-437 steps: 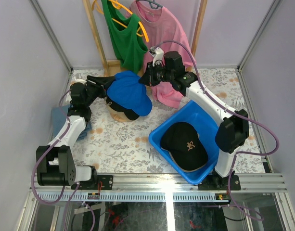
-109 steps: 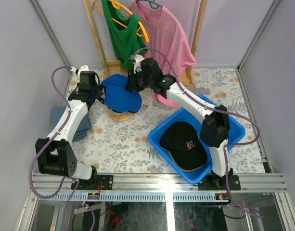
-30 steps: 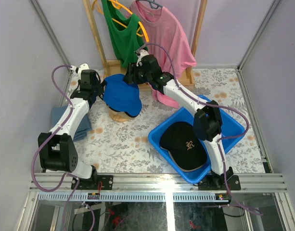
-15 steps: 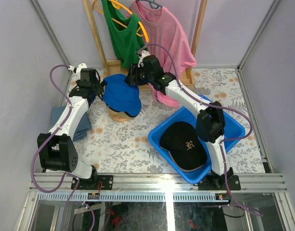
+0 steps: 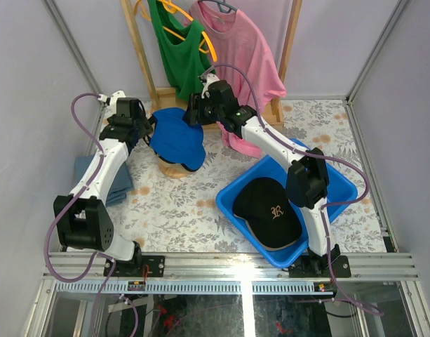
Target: Stack the hats
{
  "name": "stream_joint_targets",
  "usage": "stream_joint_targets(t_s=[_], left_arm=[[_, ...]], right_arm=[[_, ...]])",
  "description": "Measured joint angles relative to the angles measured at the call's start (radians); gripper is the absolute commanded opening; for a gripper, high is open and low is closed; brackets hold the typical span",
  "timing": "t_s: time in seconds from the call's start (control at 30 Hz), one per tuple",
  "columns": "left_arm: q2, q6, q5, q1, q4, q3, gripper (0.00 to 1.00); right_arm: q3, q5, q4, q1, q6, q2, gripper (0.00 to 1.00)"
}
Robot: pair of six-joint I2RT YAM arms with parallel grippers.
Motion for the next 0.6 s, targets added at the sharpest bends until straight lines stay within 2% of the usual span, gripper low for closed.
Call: stream_joint_targets(t_s=[0.6], left_arm=[[0.000,0.001,0.000,0.000,-0.015,0.006,0.62]], right_arm=[[0.002,0.101,0.027,0.000,-0.038,-0.073,0.64]])
